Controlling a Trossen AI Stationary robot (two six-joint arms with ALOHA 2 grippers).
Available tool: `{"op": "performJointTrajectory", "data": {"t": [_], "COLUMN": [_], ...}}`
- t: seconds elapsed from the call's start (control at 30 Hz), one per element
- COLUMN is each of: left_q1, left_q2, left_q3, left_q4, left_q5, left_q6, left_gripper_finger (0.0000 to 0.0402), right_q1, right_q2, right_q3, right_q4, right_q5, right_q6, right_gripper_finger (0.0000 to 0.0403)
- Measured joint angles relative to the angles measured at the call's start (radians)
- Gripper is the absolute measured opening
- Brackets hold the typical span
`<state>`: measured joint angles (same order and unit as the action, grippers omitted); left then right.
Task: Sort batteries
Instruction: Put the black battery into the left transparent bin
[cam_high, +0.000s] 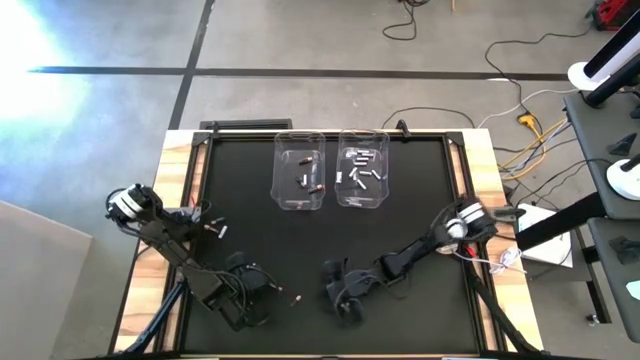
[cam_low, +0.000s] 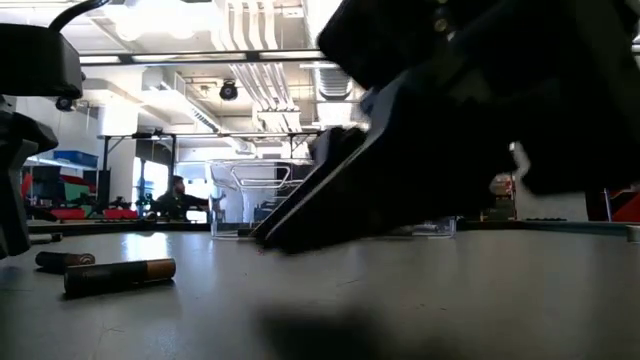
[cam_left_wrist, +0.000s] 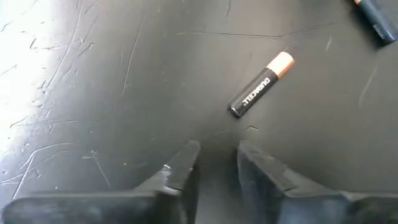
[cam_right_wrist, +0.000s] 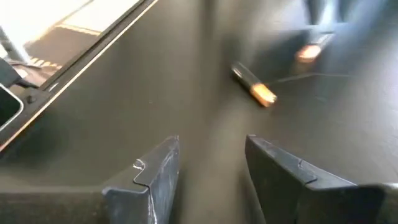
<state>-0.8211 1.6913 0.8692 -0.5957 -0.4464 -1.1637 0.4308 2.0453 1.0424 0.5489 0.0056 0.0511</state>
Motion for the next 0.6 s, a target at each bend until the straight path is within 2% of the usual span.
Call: {"op": "performJointTrajectory", "data": {"t": [0.27, 0.6], "left_q1": [0.003, 0.003], "left_q2": [-0.002, 0.003], "left_q3": [0.0, 0.006], "left_q4": [0.019, 0.088], "left_q5": [-0.009, -0.016], "left_q6": [0.002, 0.034], "left_gripper_finger": [0.0153, 0.0163], "right_q1": [-0.033, -0.045], "right_q2": [0.167, 0.188], "right_q3": [0.215, 0.294], "right_q4": [-0.03, -0.126], "right_q5": [-0.015, -0.013], "right_q6": [-0.103, -0.115], "right_gripper_finger": [0.0191, 0.0187]}}
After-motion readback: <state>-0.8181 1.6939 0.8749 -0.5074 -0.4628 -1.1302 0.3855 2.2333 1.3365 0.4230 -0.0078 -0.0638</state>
